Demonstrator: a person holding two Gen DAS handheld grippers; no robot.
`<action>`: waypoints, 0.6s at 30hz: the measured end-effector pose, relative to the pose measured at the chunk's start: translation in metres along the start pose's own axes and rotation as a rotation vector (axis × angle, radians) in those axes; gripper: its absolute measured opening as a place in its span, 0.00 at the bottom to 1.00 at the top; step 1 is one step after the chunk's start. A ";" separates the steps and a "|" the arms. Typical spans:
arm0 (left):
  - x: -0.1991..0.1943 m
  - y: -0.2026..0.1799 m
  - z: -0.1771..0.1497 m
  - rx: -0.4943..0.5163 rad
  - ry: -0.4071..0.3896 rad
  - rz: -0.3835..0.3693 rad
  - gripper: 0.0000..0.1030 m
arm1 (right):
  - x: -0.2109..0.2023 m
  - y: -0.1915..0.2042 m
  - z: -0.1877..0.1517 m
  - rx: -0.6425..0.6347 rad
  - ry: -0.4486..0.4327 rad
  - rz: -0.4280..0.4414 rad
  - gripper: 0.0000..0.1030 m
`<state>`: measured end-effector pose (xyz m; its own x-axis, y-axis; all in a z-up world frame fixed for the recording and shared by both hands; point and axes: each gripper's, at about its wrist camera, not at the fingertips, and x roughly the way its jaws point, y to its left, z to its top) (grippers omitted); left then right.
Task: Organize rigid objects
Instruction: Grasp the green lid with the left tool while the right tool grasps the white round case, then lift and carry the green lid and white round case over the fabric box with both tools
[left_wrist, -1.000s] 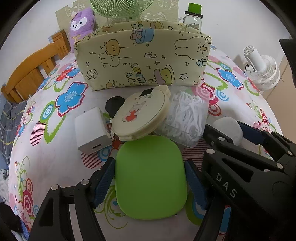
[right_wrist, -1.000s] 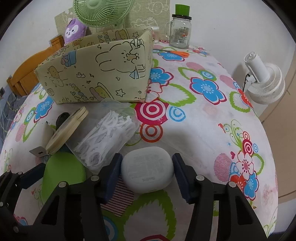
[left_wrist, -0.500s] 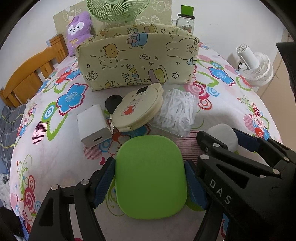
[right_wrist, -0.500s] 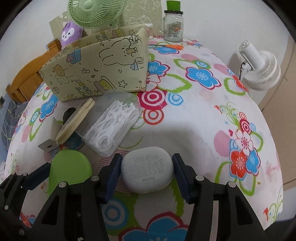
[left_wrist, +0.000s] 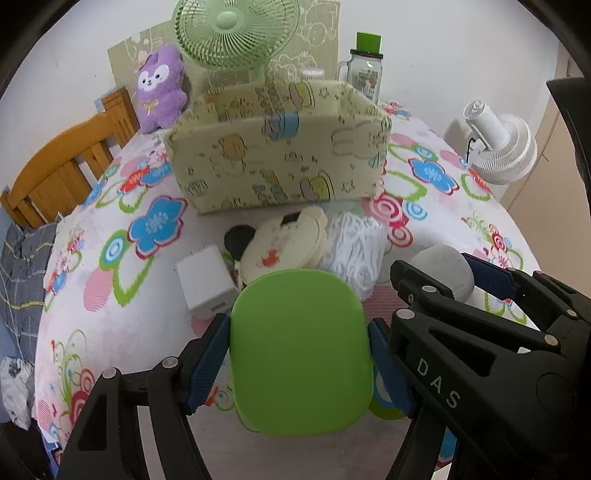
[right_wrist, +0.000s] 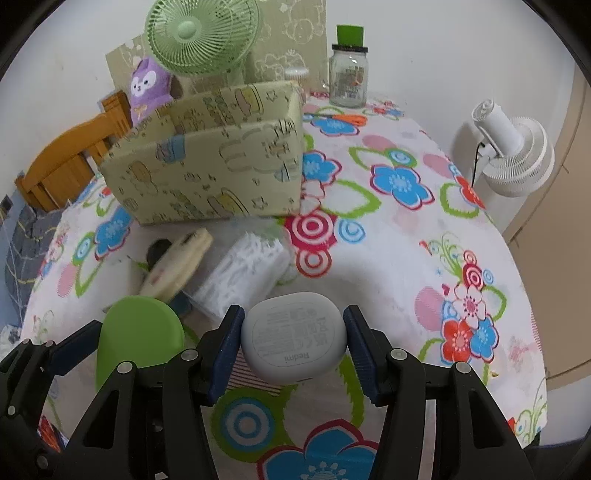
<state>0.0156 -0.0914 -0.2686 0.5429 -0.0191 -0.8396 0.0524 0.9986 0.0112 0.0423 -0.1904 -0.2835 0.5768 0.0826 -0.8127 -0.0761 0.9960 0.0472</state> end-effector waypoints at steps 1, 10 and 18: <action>-0.002 0.001 0.002 0.001 -0.003 0.001 0.75 | -0.002 0.001 0.003 0.001 -0.003 0.002 0.57; -0.017 0.007 0.017 -0.011 -0.018 -0.002 0.75 | -0.017 0.008 0.020 -0.021 -0.012 -0.028 0.57; -0.035 0.008 0.032 0.001 -0.051 -0.007 0.75 | -0.037 0.011 0.036 -0.015 -0.040 -0.037 0.57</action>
<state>0.0239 -0.0842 -0.2222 0.5844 -0.0282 -0.8110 0.0567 0.9984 0.0062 0.0491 -0.1818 -0.2318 0.6114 0.0470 -0.7899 -0.0660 0.9978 0.0083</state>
